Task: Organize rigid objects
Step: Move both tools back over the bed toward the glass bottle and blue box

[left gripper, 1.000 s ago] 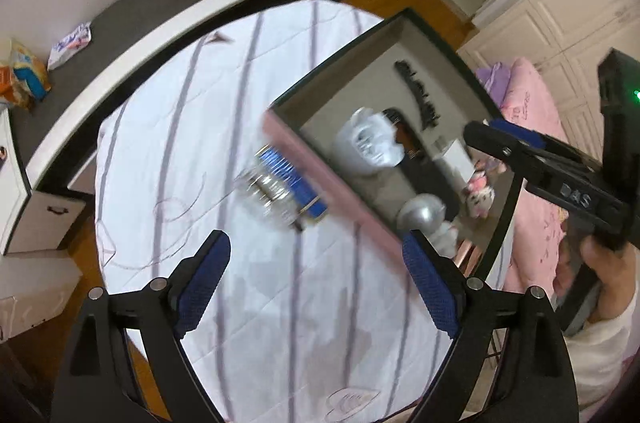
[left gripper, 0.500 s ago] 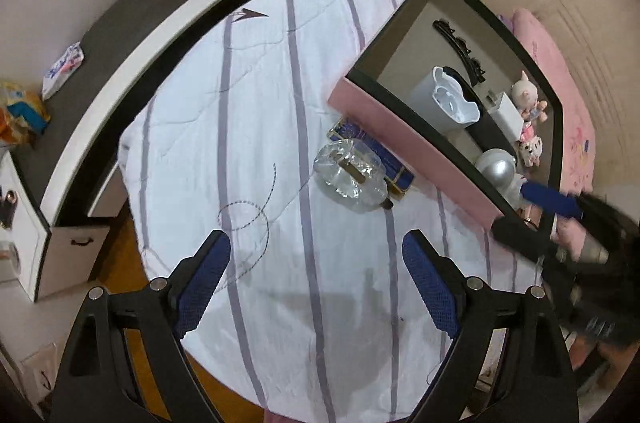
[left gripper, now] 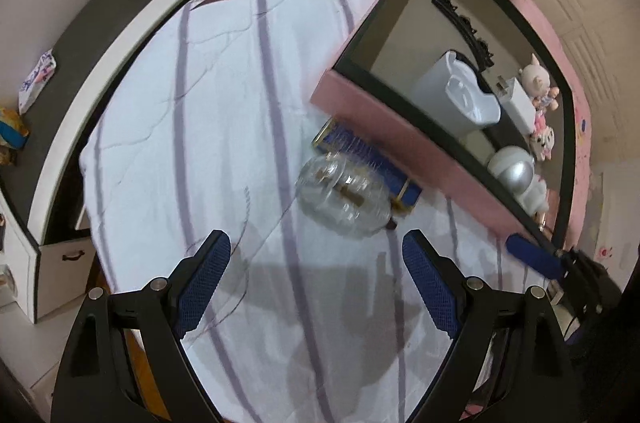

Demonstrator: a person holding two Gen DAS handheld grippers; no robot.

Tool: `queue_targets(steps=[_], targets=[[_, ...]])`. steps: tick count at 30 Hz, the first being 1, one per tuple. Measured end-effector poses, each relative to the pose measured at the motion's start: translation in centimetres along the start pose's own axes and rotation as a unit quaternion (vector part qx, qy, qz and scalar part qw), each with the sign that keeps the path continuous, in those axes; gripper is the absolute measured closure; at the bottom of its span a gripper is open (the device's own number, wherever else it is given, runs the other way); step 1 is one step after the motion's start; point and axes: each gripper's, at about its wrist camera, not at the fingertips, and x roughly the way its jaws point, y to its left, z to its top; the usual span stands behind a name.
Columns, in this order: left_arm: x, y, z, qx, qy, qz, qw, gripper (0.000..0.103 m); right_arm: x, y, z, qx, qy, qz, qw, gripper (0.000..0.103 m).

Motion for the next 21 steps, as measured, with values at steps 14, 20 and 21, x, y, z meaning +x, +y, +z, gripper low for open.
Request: queue_targets(steps=[14,20,21], targets=[[2.3,-0.3,1.3,0.03,0.018,-0.025,0.9991,0.047,0.3,0.1,0.7,-0.014,0.013,0.005,1.0,0.035],[1.5,1.0,0.1,0.033,0.034,-0.033,0.9983,0.067,0.1,0.7,0.5,-0.023,0.011,0.006,1.0,0.035],[1.4,1.3,-0.1,0.031,0.03,-0.03,0.9986,0.067,0.2,0.8,0.4,-0.023,0.011,0.007,1.0,0.035]])
